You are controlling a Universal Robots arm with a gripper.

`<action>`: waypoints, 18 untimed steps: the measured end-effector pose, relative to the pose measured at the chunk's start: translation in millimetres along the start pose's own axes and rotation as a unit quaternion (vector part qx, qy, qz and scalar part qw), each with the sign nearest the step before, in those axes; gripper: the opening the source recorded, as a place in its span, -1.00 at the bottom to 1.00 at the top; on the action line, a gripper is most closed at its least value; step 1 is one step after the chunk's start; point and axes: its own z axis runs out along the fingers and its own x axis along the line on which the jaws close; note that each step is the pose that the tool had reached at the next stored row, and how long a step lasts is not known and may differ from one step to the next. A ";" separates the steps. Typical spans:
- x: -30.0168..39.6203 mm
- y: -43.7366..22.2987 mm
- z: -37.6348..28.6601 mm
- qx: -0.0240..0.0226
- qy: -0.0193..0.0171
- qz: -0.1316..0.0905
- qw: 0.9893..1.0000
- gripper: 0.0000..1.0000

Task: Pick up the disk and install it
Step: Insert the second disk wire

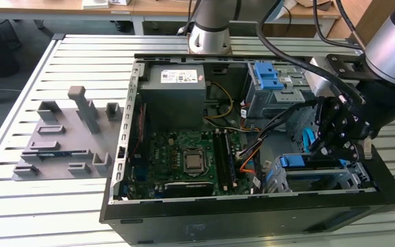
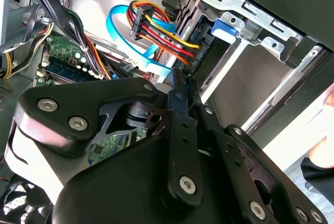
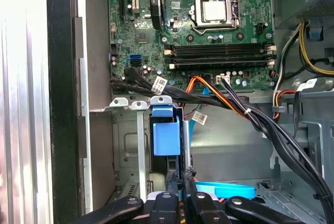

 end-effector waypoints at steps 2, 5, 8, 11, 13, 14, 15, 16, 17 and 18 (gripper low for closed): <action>0.1 0.0 0.5 0.000 0.000 0.000 1.000 -0.68; 0.2 -0.2 1.4 0.000 0.000 0.001 1.000 -0.68; 0.4 -0.4 2.5 0.000 0.000 0.001 1.000 -0.68; 0.6 -0.7 3.6 0.000 0.000 0.002 1.000 -0.68; 0.7 -0.9 4.1 0.000 0.000 0.002 1.000 -0.68; 0.7 -0.9 4.3 0.000 0.000 0.002 1.000 -0.68; 0.7 -1.0 4.3 0.000 0.000 0.002 1.000 -0.68; 0.7 -1.0 4.5 0.000 0.000 0.002 1.000 -0.68; 0.7 -1.0 4.4 0.000 0.000 0.002 1.000 -0.68; 0.7 -1.0 4.5 0.000 0.000 0.002 1.000 -0.68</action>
